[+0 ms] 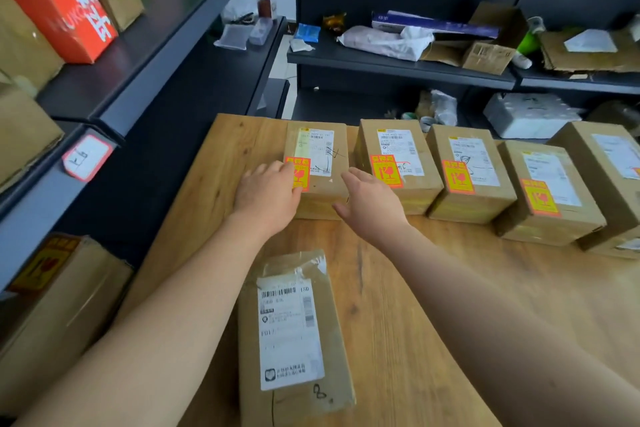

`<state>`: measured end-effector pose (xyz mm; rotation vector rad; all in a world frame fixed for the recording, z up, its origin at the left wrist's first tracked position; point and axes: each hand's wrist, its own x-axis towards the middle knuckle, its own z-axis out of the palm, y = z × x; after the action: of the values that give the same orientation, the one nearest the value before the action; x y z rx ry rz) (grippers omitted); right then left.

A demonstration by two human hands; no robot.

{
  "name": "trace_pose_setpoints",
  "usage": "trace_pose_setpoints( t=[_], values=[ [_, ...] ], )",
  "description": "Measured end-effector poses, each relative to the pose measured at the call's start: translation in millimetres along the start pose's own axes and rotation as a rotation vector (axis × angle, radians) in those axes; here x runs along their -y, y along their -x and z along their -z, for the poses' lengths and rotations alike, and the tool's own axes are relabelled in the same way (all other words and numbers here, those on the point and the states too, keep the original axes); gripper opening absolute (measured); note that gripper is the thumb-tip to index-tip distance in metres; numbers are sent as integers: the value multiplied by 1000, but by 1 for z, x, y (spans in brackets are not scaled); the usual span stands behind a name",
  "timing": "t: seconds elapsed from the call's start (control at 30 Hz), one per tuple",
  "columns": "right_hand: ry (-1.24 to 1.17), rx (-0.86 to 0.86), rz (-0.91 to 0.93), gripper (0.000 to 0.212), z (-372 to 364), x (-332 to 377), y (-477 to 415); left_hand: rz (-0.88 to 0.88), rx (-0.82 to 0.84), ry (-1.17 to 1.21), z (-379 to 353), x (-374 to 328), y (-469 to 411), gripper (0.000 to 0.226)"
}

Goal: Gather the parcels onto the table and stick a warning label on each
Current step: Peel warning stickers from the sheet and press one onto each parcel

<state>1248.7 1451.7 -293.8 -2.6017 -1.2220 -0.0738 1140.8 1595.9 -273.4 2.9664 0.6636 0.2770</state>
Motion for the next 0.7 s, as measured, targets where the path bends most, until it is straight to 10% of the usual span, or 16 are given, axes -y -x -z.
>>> trace_pose_setpoints(
  t=[0.7],
  values=[
    [-176,342,196,25,13,32,237,439,211,306,1,-75,275,52]
  ],
)
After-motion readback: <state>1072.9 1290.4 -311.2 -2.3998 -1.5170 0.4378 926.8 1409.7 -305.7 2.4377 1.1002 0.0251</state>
